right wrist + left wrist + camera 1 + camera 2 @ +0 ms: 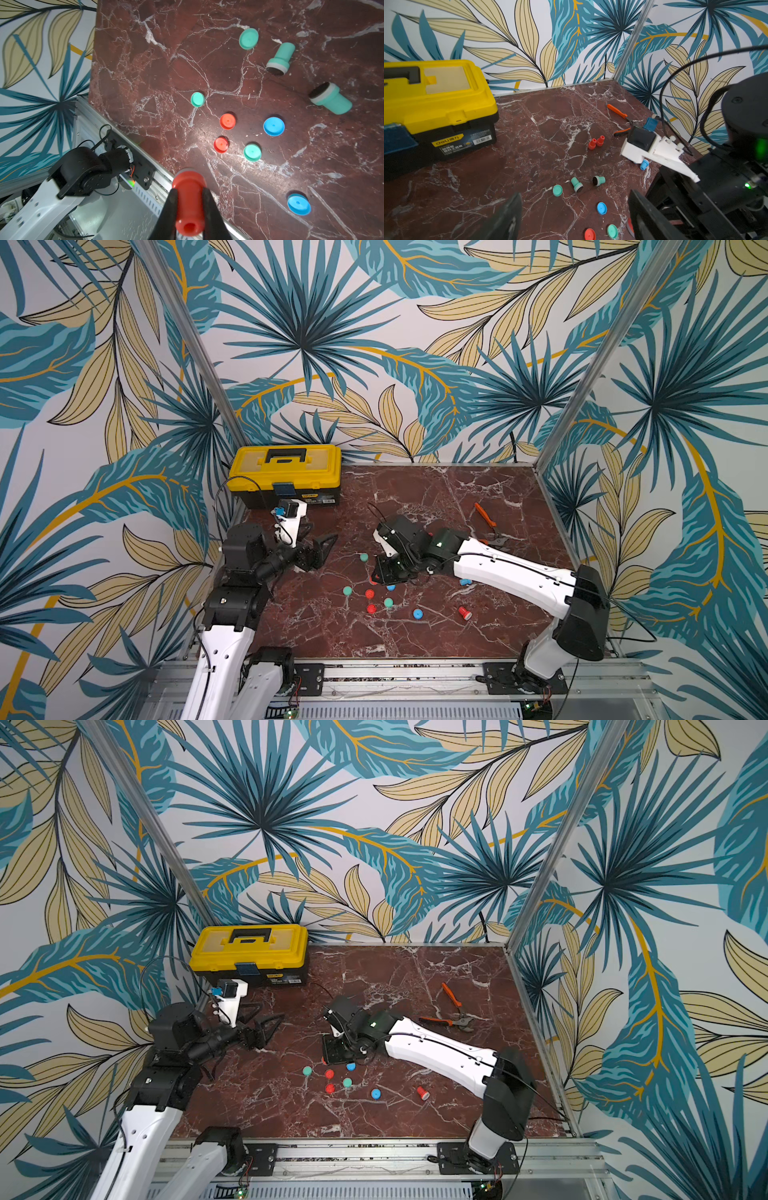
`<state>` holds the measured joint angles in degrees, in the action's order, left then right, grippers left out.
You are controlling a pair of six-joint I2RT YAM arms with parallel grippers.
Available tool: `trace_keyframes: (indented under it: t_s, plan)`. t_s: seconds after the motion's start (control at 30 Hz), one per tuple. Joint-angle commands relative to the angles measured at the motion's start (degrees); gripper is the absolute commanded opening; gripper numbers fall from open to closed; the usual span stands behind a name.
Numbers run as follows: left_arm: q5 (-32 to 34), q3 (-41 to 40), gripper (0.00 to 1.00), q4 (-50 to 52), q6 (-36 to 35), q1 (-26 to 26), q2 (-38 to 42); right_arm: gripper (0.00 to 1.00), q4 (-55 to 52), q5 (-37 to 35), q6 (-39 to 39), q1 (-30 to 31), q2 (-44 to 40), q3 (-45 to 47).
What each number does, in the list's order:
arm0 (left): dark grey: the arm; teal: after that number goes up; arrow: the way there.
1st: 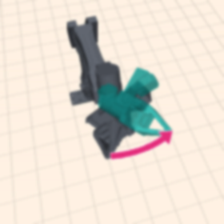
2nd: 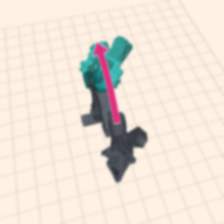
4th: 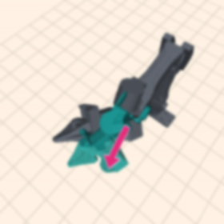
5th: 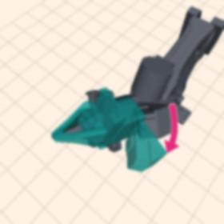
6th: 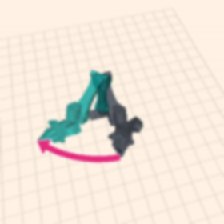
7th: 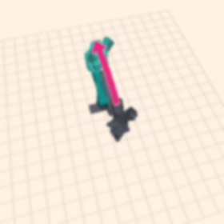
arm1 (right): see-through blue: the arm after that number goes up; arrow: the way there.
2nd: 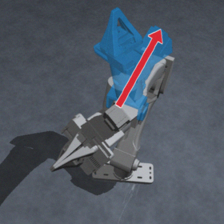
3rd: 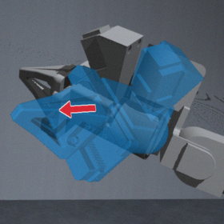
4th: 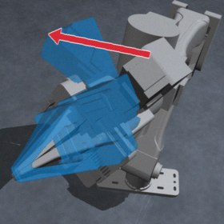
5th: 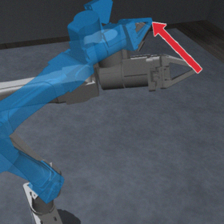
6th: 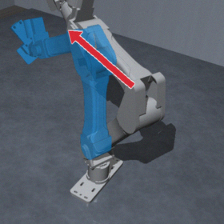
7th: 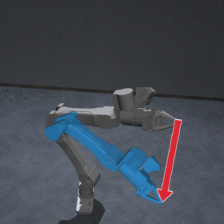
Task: Close the stamp cap
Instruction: Close the cover of the stamp.
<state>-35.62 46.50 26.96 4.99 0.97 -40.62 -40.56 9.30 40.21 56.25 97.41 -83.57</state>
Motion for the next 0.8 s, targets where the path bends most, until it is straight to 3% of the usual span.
trace_keyframes:
  t_s: [0.0,0.4,0.77]
  plan:
    - [4.0,-1.7,0.82,0.5,1.6,-0.6,1.2,0.07,-4.0,-4.2,-2.1,0.4,4.3,-2.7]
    - [16.9,-3.1,0.87,0.4,1.2,-0.6,6.0,0.07,-1.0,-2.3,-1.9,0.6,16.5,-6.1]
    - [13.6,-3.6,0.87,0.1,2.4,-1.1,4.1,0.07,1.1,-1.2,-1.4,1.3,20.8,-5.9]
